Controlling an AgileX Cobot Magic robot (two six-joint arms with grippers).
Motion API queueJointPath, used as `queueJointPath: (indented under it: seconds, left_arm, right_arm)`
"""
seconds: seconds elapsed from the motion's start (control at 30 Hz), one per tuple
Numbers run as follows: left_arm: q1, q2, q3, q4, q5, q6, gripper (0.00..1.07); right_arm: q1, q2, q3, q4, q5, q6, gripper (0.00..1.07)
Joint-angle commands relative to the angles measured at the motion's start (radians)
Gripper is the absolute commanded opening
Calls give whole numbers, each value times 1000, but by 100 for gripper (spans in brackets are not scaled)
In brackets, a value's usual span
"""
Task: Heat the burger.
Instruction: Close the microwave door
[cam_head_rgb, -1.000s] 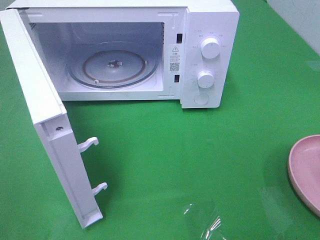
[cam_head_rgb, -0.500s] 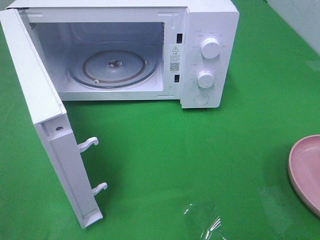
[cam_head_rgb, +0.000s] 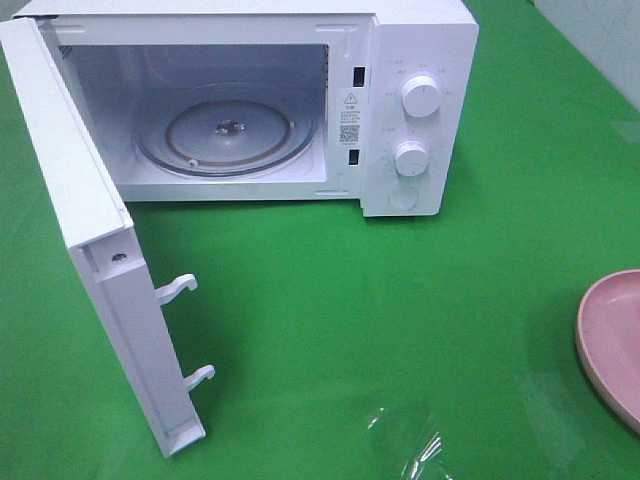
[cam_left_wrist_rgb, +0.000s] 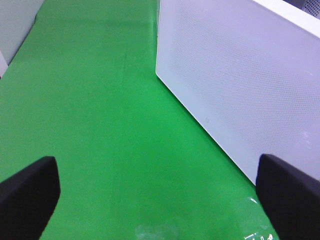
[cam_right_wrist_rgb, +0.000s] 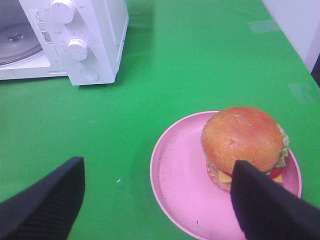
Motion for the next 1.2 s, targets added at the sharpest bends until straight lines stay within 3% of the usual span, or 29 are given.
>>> queueJointPath:
  seconds: [0.03, 1.2]
  left_arm:
    - [-5, -16, 4, -1, -7, -6, 99]
    - [-5, -16, -2, 10, -13, -8, 99]
  right_arm:
    - [-9, -25, 3, 5, -11, -11, 76]
    - [-9, -25, 3, 5, -11, -11, 76]
